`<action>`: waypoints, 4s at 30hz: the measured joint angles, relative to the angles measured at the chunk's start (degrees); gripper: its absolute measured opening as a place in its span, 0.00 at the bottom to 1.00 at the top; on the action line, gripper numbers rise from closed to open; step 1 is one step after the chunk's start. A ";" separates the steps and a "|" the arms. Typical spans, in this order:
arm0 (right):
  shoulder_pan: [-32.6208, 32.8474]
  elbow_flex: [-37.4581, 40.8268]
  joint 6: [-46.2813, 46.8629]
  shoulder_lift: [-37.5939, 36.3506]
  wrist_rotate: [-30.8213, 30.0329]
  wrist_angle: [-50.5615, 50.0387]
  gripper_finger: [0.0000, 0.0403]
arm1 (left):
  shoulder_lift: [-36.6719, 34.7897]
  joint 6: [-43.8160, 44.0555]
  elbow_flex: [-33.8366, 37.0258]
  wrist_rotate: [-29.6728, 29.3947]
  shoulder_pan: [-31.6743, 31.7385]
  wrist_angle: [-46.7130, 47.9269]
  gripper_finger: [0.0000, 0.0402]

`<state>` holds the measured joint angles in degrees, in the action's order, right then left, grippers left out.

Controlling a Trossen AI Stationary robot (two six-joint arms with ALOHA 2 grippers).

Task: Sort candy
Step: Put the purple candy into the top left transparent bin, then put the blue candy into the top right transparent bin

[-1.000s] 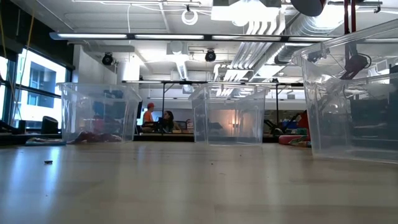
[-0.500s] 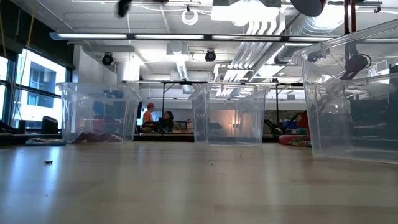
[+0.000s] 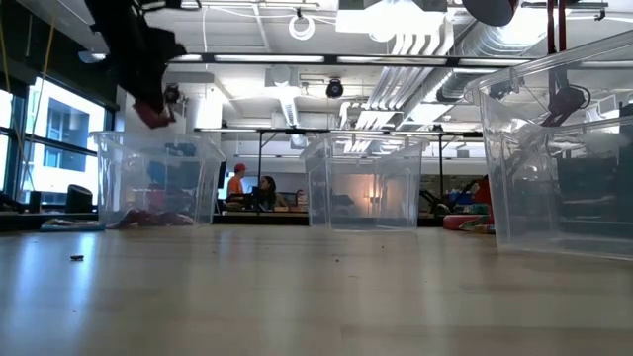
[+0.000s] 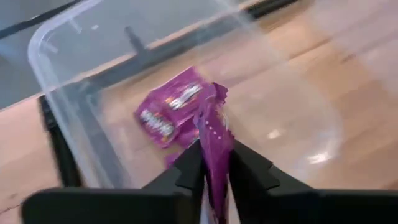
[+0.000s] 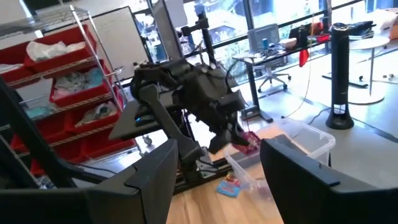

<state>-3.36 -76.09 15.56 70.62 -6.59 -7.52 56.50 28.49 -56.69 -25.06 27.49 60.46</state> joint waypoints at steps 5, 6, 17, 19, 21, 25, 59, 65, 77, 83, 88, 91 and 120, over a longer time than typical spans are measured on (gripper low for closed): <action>-0.02 0.00 1.08 0.00 0.02 -0.04 0.56 | 1.42 -2.90 -1.95 1.28 3.12 0.11 0.32; -0.02 0.00 1.08 -0.01 0.02 -0.01 0.56 | 1.43 -3.43 -2.84 1.74 3.47 0.11 0.35; 0.00 0.00 1.10 -0.01 0.04 -0.02 0.56 | 1.01 -3.32 -11.50 8.16 3.14 7.67 0.56; 0.00 0.00 1.10 -0.01 0.07 -0.01 0.56 | 0.25 -1.21 -11.52 14.77 1.97 8.52 0.56; 0.00 0.00 1.10 -0.01 0.09 -0.03 0.56 | -0.70 0.41 -11.52 19.24 -0.39 8.60 0.56; 0.00 0.00 1.10 -0.01 0.09 -0.03 0.56 | -2.83 4.65 -11.52 19.46 -7.93 8.62 0.57; -0.04 0.00 1.09 -0.01 0.13 -7.41 0.56 | 8.42 37.25 11.92 13.60 -38.27 13.74 0.53; -0.04 0.00 2.48 -0.01 0.11 -7.45 0.56 | 10.44 30.15 12.16 10.66 -30.61 12.75 0.48; -0.04 0.00 2.53 -0.01 0.11 -8.12 0.56 | 19.95 14.26 14.06 11.85 -18.52 7.06 0.48; -0.04 0.00 2.46 0.01 0.11 -8.23 0.56 | 26.01 7.49 17.37 12.50 -14.10 5.47 0.48; -0.04 0.00 2.44 0.01 0.11 -8.49 0.56 | 28.53 5.49 18.51 9.94 -12.59 3.64 0.48; -0.04 0.00 2.44 0.03 0.11 -8.56 0.56 | 28.71 5.32 18.51 7.54 -12.55 1.54 0.48; 2.06 0.00 4.99 0.05 0.98 -10.78 0.56 | 26.21 11.09 16.94 20.51 -16.63 -6.34 0.00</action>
<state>-1.29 -76.09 20.56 70.67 -5.61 -18.30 82.71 39.57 -39.75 -4.56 10.86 54.12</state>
